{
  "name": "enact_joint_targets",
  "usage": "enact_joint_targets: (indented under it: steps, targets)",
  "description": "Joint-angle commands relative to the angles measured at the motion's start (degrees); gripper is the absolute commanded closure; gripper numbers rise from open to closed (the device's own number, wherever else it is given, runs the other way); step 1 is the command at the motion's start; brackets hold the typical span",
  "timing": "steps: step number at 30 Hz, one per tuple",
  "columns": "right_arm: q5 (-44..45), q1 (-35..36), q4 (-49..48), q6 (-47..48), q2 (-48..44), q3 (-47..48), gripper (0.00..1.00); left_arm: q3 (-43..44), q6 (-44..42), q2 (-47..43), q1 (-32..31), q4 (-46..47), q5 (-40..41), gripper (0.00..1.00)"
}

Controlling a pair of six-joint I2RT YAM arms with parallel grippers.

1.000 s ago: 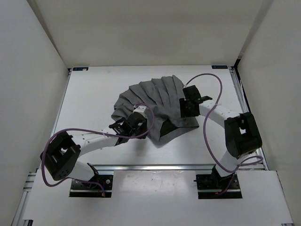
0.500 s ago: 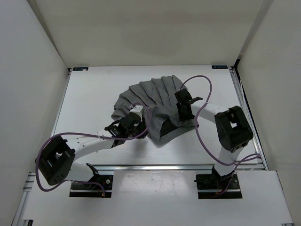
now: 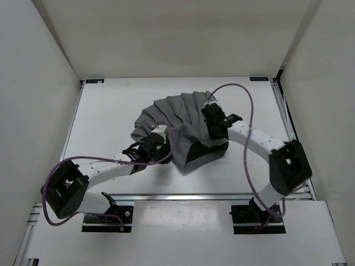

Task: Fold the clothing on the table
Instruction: Flatten the skirt out

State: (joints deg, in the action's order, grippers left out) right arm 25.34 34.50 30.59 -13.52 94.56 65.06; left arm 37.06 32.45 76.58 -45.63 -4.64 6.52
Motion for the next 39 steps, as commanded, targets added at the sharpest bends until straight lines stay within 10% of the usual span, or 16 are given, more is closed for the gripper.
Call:
enact_joint_targets:
  steps: [1,12,19,26,32,39]
  targets:
    - [-0.4,-0.6,0.9,-0.1,-12.2,2.3,1.0,-0.7,0.2,-1.9,0.9,0.6,-0.7,0.59]
    - [-5.3,-17.3,4.3,2.1,-23.1,-4.3,1.0,-2.0,0.7,-0.8,0.2,1.7,-1.4,0.59]
    - [-11.8,-5.6,0.1,0.2,-13.8,0.5,1.0,-4.0,1.0,-1.2,2.4,2.3,-1.8,0.63]
    - [-36.3,2.5,-15.0,0.8,-10.7,8.1,1.0,-7.4,2.0,-6.3,5.2,2.0,-1.9,0.63]
    - [-44.0,-5.5,-31.9,-5.3,-27.8,-1.9,1.0,-10.2,1.7,-9.9,8.6,1.4,-2.6,0.64]
    - [-52.0,-29.9,-22.3,-11.1,-43.2,-22.1,1.0,-9.4,2.4,-9.1,7.4,1.2,-2.5,0.64]
